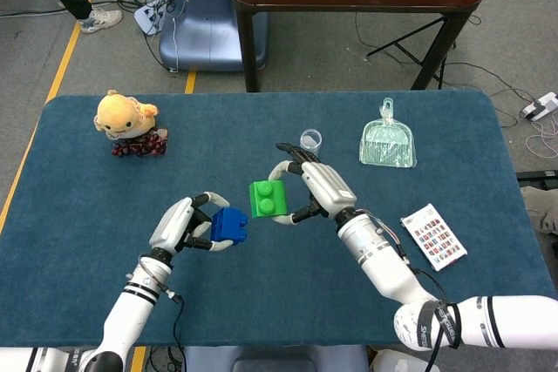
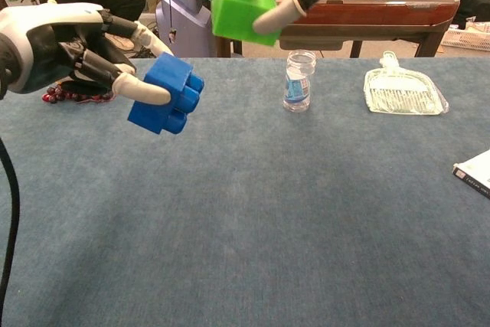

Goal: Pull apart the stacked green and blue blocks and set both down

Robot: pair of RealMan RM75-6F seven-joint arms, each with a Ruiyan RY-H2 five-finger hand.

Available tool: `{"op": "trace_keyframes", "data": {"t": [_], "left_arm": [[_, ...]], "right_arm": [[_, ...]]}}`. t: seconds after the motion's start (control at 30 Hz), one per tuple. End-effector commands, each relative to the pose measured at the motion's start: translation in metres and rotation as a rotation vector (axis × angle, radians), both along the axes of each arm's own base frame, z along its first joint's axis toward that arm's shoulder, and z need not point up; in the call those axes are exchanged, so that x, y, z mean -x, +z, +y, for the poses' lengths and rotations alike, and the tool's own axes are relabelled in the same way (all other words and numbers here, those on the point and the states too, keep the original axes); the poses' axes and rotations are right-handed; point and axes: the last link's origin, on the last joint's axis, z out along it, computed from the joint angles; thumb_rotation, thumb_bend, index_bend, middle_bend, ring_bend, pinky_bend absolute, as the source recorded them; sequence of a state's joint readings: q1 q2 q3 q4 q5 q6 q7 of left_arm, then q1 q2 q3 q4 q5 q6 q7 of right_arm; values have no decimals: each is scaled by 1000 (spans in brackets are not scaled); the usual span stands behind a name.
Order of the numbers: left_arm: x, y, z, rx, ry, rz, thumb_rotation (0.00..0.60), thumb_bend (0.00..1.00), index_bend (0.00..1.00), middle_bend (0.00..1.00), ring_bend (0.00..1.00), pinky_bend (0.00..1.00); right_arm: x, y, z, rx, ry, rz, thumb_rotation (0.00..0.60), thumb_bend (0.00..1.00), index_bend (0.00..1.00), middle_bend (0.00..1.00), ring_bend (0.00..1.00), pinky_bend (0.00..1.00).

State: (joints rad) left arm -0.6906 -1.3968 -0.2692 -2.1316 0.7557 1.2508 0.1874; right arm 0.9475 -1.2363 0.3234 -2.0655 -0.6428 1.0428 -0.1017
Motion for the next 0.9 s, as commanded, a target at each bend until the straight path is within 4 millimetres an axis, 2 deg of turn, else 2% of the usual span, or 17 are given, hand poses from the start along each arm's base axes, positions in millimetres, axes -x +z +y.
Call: {"op": "trace_keyframes", "data": {"t": [0.03,0.23,0.3,0.37,0.5,0.57,0.6,0.73,0.9], "left_arm": [[-2,-10,-1,-6,-32,68,600,63,870,1000,1000,1000],[-9,-24,-1,-21,-62,133,600,63,812,1000,1000,1000],[-12,-28,1,-31,-69,153,600,63,773,1000,1000,1000],[-14,-31,4,-40,-74,172,600,63,683,1000,1000,1000],[-19,-34,6,-43,-79,201,600,64,433,1000,1000,1000],[-20,-32,7,-53,-79,212,600,64,257,1000,1000,1000],[-19,-31,7,-62,-80,218,600,63,215,1000,1000,1000],[-17,-28,4,-65,-76,225,600,46,152,1000,1000,1000],[-11,-20,1,-81,-79,239,600,20,140,1000,1000,1000]], "right_arm": [[24,-13,-3,-2,-39,72,600,44,641,63,0,26],[58,-34,-6,20,-72,202,600,44,641,63,0,26],[66,-40,-7,34,-75,246,600,44,635,63,0,26],[70,-44,-8,51,-73,276,600,44,593,63,0,26],[73,-48,-7,75,-68,307,600,42,393,63,0,27],[74,-47,-7,78,-68,310,600,32,247,63,0,26],[74,-47,-7,79,-68,308,600,29,200,63,0,26],[74,-43,-7,85,-69,299,600,21,14,63,0,26],[73,-33,-4,107,-66,280,600,19,0,63,0,26]]}}
